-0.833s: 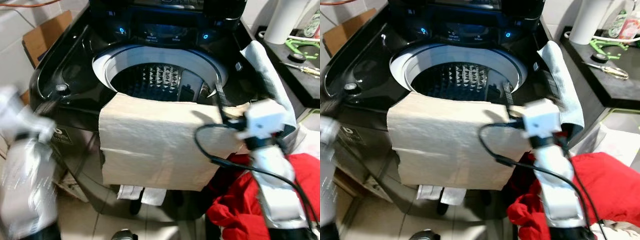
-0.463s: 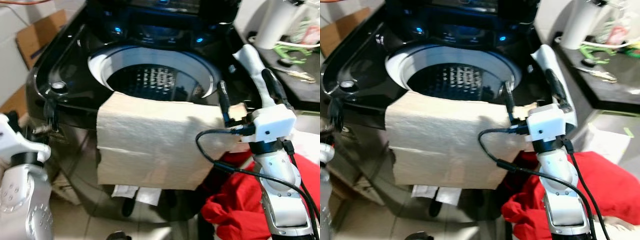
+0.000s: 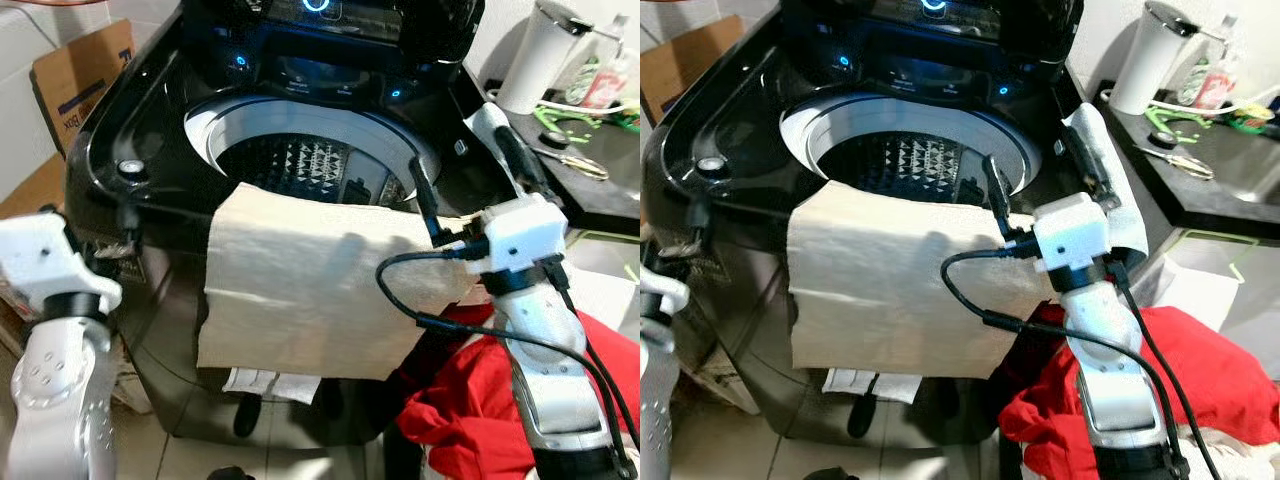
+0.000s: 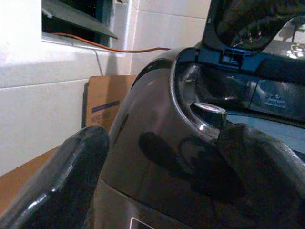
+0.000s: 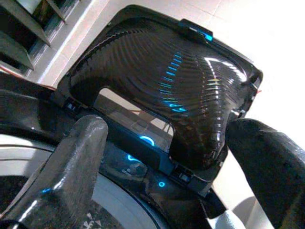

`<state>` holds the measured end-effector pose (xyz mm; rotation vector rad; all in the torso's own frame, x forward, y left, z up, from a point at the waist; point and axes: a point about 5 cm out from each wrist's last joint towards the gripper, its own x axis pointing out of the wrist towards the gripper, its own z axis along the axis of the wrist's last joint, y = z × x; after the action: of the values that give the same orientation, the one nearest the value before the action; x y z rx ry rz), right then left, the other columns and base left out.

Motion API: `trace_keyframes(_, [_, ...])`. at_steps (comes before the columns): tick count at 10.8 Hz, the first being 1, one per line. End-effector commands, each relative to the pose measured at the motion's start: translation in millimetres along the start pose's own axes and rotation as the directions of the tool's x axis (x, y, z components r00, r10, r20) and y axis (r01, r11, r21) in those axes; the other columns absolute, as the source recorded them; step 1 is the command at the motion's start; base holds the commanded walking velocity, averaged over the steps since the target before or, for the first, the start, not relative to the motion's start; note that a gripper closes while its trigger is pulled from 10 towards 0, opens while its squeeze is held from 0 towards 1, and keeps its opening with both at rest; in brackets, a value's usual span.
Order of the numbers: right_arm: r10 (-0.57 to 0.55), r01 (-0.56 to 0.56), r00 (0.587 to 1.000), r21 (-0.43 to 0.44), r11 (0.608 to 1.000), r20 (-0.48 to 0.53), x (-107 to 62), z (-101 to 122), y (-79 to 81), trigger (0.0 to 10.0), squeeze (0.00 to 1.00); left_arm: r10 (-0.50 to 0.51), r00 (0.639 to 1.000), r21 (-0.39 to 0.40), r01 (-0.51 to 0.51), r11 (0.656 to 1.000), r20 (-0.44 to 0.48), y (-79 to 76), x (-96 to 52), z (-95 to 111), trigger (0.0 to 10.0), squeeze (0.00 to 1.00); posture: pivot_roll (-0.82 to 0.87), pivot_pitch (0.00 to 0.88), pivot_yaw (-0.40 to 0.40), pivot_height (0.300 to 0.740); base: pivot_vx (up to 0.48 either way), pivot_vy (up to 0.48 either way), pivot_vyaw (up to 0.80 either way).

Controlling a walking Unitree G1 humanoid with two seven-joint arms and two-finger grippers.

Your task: Clothes washing

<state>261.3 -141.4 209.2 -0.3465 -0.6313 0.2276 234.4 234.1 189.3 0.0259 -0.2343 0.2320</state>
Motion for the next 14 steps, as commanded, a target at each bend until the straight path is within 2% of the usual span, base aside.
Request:
trace_keyframes(1, [0.001, -0.001, 1.0, -0.001, 1.0, -0.002, 1.1, -2, -3.0, 10.0, 0.0, -0.063, 0.997, -0.022, 0.063, 0.998, -0.038, -13.8, 2.4, -7, 10.0, 0.0, 0.11, 0.0, -0.12, 0.74, 0.0, 0.0, 0.0])
trace_keyframes(3, [0.002, -0.002, 1.0, 0.001, 1.0, -0.01, 0.3, -4, -2.9, 10.0, 0.0, -0.078, 0.997, -0.039, 0.076, 0.996, -0.028, -19.8, 4.9, -7, 10.0, 0.0, 0.11, 0.0, -0.117, 0.74, 0.0, 0.0, 0.0])
trace_keyframes(5, [-0.019, 0.021, 0.998, 0.037, 0.999, -0.059, -4.6, -11, -3.0, 10.0, 0.0, -0.121, 0.992, -0.058, 0.119, 0.991, -0.045, -31.0, 2.3, -11, 10.0, 0.0, 0.1, 0.0, -0.104, 0.74, 0.0, 0.0, 0.0])
trace_keyframes(8, [-0.017, 0.032, 0.993, 0.129, 0.991, -0.117, -5.7, -20, 2.1, 10.0, 0.0, -0.124, 0.991, -0.069, 0.121, 0.99, -0.049, -31.6, 8.5, -10, 10.0, 0.0, 0.1, 0.0, -0.096, 0.74, -0.334, 0.0, 0.0])
trace_keyframes(12, [0.038, -0.012, 0.986, 0.158, 0.987, -0.163, -8.5, -28, 10.7, 10.0, 0.0, -0.146, 0.988, -0.066, 0.143, 0.988, -0.043, -35.9, 11.5, -8, 10.0, 0.0, 0.1, 0.0, -0.09, 0.74, 0.0, 0.0, 0.0])
trace_keyframes(14, [0.067, -0.023, 0.973, 0.198, 0.98, -0.219, -13.2, -38, 14.5, 10.0, 0.0, -0.163, 0.985, -0.048, 0.161, 0.986, -0.049, -37.9, 12.4, -10, 10.0, 0.0, 0.1, 0.0, -0.087, 0.74, 0.0, 0.0, 0.0])
